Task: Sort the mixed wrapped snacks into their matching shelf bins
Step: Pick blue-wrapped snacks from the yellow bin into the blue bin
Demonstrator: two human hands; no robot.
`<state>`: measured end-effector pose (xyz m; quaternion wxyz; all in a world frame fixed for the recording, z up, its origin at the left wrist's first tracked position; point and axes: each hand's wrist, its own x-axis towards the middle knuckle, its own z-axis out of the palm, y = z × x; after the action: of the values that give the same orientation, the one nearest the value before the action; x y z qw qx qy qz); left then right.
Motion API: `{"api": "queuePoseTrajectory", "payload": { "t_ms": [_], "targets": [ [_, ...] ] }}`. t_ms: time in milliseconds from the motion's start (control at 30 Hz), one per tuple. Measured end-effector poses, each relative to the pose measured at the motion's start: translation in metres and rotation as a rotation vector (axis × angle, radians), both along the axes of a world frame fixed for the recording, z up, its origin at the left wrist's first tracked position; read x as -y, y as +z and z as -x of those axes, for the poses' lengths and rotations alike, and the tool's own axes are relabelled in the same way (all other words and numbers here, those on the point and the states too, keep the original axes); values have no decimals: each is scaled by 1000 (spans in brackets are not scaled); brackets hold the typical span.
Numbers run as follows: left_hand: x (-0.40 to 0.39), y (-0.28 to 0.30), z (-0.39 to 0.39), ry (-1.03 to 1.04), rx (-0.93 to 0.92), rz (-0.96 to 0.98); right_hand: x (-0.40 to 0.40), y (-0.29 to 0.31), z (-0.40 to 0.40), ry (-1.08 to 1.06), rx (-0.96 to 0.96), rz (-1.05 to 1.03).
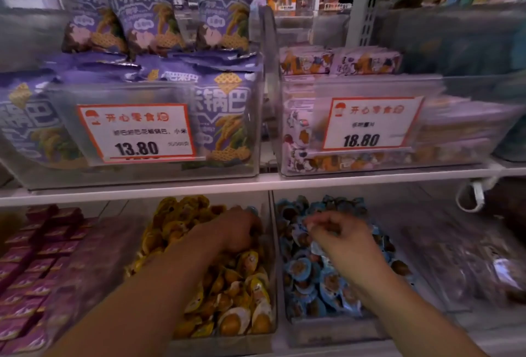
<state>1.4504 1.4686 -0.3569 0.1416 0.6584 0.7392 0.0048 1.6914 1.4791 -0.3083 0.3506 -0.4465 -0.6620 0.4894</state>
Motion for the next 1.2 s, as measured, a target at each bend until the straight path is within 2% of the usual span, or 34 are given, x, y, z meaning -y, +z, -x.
{"api": "queuePoseTrajectory", "payload": {
  "t_ms": [67, 133, 200, 300, 400, 467, 533, 667, 767, 833, 900, 967, 1033, 1100, 1133, 1200],
  "targets": [
    [-4, 1, 6, 98, 18, -114, -2, -1, 1, 18, 29, 2],
    [-9, 1, 12, 261, 143, -261, -4, -2, 2, 26, 29, 15],
    [-14, -3, 16, 344, 155, -262, -5, -3, 3, 34, 8, 24],
    [-21, -6, 11, 334, 19, -91, -5, -4, 2, 38, 12, 24],
    [-29, -6, 1, 375, -124, -82, -5, -4, 1, 30, -30, 48],
    [-28, -8, -5, 406, -226, -83, -5, -5, 0, 27, -23, 27],
    [-23, -12, -9, 385, -242, -125, -4, -5, 0, 43, -21, 27],
    [-11, -14, -8, 199, -235, -244, -3, -7, 2, 57, 8, 17],
    [-7, -6, -9, 205, -17, -172, -2, -6, 1, 60, -34, 42],
    [-5, 5, -9, 317, 156, -265, -1, -4, -1, 51, -41, 52],
    [1, 19, -8, 543, 512, -424, 0, -1, -4, 32, -39, 55],
    [20, 37, -11, 731, 1000, -570, 4, 3, -6, 7, -79, 94],
    [51, 54, -25, 722, 1384, -623, 11, 7, -8, 1, -154, 176],
    [82, 66, -52, 616, 1490, -658, 21, 13, -8, 29, -241, 344],
    [94, 72, -68, 546, 1436, -694, 27, 16, -9, 79, -267, 440],
    [106, 77, -102, 392, 1207, -765, 37, 21, -9, 234, -327, 612]
  ]
}}
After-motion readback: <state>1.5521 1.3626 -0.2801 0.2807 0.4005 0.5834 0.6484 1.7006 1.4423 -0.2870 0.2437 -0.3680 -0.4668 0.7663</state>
